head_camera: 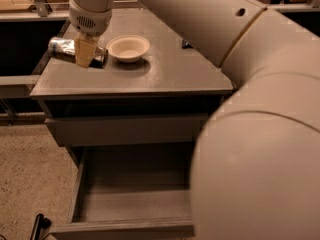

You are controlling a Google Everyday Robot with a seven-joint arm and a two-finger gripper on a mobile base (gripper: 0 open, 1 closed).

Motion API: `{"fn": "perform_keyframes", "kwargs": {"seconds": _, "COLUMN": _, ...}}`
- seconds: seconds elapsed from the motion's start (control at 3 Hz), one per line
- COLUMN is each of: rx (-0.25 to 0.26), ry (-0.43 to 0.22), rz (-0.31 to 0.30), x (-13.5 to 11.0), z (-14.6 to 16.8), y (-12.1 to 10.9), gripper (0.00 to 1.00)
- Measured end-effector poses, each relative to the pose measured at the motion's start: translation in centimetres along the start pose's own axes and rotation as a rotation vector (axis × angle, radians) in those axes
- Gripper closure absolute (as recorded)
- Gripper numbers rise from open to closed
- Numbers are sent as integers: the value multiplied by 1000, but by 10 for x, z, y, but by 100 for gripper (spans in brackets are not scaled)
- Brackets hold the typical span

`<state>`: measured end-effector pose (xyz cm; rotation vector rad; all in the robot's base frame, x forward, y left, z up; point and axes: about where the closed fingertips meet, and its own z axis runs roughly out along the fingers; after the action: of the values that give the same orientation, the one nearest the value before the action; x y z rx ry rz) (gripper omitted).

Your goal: Place redbull can into middle drawer

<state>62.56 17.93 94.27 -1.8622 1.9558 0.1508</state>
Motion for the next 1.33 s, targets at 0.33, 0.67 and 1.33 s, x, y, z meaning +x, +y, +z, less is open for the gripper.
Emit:
{"fn": "perform_keyframes", "kwargs": {"seconds": 0.33, "rx": 75, "ry": 14, "rz": -104, "x": 12, "z": -19, "y": 37, "gripper": 100}}
{"fn": "perform_keyframes", "kwargs": {"seconds": 0.67, "rx": -40, "ry": 145, "rz": -139, "x": 76, "z": 19, "y": 83, "gripper": 100}}
{"fn": "perform_keyframes", "kwargs": {"seconds": 1.33, "rx": -219, "ry": 284, "rz": -114, "x": 166, "z": 54, "y": 130, "gripper": 100}}
